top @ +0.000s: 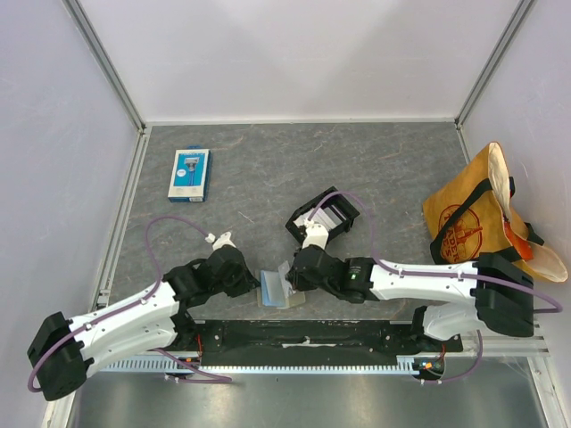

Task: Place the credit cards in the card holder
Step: Open the card holder at the center of the board.

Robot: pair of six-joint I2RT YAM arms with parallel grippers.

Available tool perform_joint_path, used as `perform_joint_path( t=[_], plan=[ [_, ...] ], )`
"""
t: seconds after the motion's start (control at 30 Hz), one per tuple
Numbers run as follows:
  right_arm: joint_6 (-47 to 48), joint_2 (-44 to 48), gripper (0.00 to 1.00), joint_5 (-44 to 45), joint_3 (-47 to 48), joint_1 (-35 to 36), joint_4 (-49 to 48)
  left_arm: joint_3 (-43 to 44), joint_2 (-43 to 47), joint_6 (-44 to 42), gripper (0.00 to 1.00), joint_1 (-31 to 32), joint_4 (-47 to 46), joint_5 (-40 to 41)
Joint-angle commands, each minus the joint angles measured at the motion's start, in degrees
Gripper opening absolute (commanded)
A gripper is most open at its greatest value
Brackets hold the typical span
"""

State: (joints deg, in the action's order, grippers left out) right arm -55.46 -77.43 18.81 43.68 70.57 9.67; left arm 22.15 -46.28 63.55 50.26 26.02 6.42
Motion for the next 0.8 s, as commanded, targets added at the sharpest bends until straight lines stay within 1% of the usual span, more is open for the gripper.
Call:
perform_joint_path(
  t=[0.0,0.1,0.37,0.6,0.77],
  plan=[
    [0.5,-1.4,0.00,4.9,5.4,2.6,-1.6,2.3,-0.6,-0.8,0.02,-0.1,-1.9,-0.7],
    [1.0,-3.3,0.00,8.7,8.3,5.5,-1.1,2.5,-0.6,-0.9,0.02,0.2,-1.9,-0.8],
    [1.7,-10.1,0.00,17.0,15.9,10.3,5.9,2.7,0.2,-0.2,0.02,0.1,-1.7,-0.9],
    [1.5,-13.4,0.00,19.9,17.8,11.9,9.5,2.8,0.7,0.2,0.02,0.0,-1.8,-0.9],
    [1.2,-14.2,0.00,20.0,17.3,12.3,10.5,3.0,0.2,0.1,0.02,0.0,-1.8,-0.8]
  ],
)
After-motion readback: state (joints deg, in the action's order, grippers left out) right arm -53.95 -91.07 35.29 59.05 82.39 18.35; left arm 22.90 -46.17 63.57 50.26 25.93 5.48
